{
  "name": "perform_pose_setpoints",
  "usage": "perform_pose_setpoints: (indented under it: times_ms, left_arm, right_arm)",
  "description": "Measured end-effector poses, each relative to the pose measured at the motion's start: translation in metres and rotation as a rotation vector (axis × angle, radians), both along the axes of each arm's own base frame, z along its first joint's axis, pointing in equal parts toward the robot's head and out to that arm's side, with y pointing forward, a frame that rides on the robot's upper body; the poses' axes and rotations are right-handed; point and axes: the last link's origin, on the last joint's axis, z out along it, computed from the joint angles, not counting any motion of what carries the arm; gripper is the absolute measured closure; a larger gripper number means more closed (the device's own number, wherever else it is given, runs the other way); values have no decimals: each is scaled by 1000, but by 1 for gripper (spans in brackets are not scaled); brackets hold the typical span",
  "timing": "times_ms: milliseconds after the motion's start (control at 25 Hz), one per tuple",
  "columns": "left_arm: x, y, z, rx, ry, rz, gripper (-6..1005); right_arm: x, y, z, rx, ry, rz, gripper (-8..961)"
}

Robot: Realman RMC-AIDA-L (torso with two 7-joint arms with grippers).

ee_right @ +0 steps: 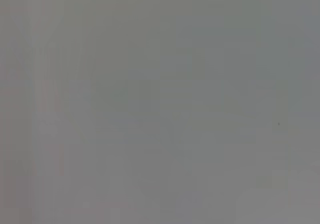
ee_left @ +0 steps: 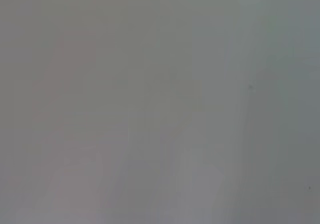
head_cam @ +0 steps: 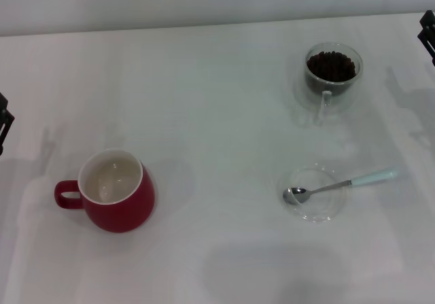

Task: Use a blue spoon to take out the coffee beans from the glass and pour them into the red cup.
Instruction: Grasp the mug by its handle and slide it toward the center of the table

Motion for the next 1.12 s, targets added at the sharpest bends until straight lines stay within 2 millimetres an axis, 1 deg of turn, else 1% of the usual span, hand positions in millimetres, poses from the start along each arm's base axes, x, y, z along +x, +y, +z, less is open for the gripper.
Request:
perform_pose_setpoints:
  times_ms: [440,840,1040,1120]
  left_arm:
    - [-1,-7,-4,-18,2,-3,112]
    - [-13,-31,-3,-1,-6,34,111]
    - [-15,-43,-4,-10,-2,32,112]
    - [-17,-51,-3,-5,-1,29,112]
  right_arm:
    - [0,1,1,2,-4,2,77]
    - [-3,8,4,3,-14,9,77]
    - [-5,16,0,-23,-21,-5,77]
    - [-5,17,-1,-27,-21,-6,77]
